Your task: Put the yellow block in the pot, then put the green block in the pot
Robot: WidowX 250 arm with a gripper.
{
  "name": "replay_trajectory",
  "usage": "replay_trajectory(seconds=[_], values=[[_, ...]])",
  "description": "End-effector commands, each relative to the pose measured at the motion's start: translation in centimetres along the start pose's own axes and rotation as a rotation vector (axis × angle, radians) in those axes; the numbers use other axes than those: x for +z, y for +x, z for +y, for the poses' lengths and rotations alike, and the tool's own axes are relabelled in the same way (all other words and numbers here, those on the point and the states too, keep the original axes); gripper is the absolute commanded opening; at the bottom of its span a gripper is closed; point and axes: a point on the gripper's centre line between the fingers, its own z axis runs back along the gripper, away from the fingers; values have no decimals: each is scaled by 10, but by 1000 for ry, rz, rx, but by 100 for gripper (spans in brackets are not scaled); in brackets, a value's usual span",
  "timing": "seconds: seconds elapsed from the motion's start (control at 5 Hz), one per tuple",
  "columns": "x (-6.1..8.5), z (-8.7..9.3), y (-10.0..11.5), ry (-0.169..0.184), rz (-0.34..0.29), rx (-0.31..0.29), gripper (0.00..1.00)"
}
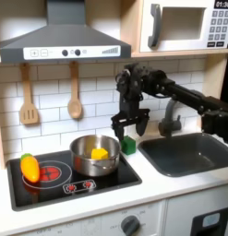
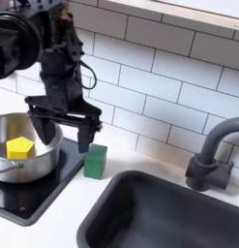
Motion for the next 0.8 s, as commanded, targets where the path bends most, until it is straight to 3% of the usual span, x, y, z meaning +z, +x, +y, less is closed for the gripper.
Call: replay_trajectory(seconds=[0.0, 0.6], values=[[-25, -13, 3, 18, 28, -7, 100], [-48, -14, 9, 43, 52, 32, 100]])
